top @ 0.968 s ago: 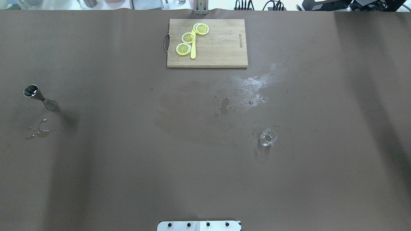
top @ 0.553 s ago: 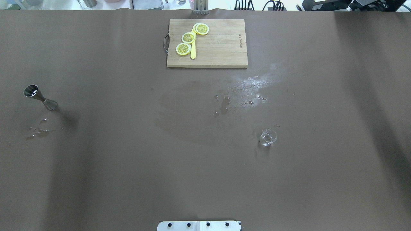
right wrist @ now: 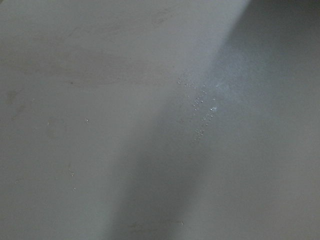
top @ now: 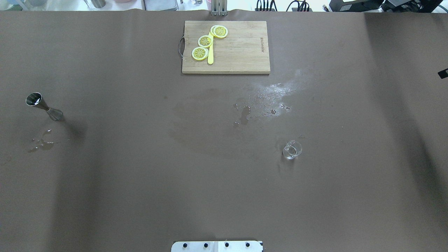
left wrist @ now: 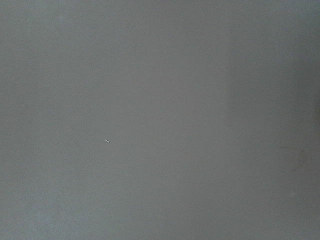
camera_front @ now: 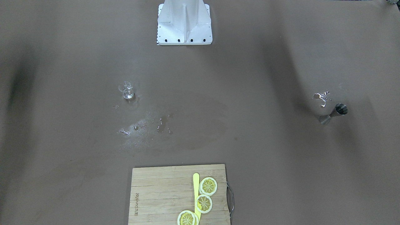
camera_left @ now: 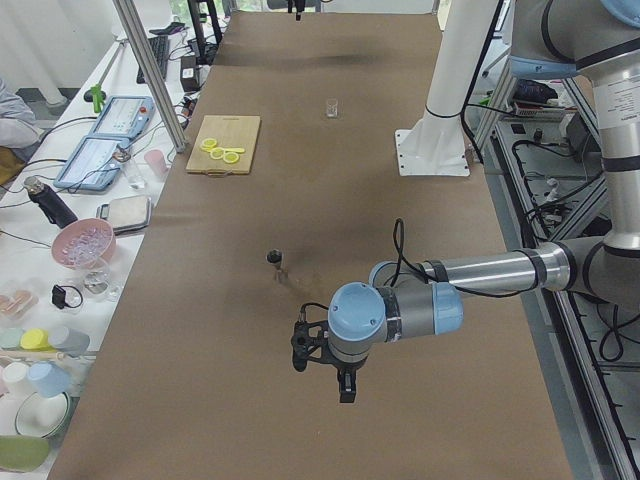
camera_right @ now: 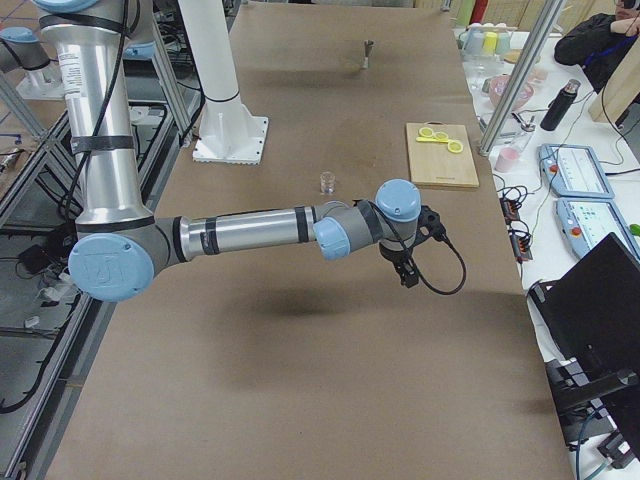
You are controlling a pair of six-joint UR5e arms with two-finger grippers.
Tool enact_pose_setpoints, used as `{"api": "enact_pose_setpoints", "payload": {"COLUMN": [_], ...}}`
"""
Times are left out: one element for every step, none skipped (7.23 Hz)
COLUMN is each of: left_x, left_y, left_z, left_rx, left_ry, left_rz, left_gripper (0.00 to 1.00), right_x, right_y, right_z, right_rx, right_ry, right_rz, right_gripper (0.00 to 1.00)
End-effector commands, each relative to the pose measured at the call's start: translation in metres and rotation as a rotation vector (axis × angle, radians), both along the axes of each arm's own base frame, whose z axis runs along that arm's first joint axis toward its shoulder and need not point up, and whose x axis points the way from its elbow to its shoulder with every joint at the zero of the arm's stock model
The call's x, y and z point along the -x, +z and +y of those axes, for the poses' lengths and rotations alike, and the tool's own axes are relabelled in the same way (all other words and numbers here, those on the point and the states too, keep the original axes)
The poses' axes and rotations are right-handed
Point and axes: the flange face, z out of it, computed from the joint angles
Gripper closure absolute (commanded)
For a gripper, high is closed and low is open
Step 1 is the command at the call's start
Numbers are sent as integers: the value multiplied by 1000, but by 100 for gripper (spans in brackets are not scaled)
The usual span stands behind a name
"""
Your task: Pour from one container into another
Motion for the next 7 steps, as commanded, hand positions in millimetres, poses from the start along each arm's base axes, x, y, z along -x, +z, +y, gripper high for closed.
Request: {"api": "enact_pose_setpoints", "payload": {"left_x": [-1,-2,-2,-1,1,-17,-42], "left_y": [3,4,4,1,-13,-22,-37], "left_z": [2,3,1,-3,-22,-35,-51], "left_rx": [6,3,1,-11,-65,-103,-217], "left_ry": [4,5,3,3,5,55,121], "left_rz": [3,5,17,16,7,11,16], "left_gripper": [2,2,2,2,2,2,2], "right_x": [16,18,19,23,34,56,65], "right_y": [-18,-30,-40,-46,-47,-55,-62], "right_z": [-4,-3,0,1,8,13,13], "right_rx": [-61,-119,-170,-194,-253,-341,-406], "right_ry": [-40,-54,-83,-99,-126,-173,-181], "right_rz": [-42,-69,-108,-131,-144,-167,-172], "right_gripper": [0,0,0,0,0,0,0]}}
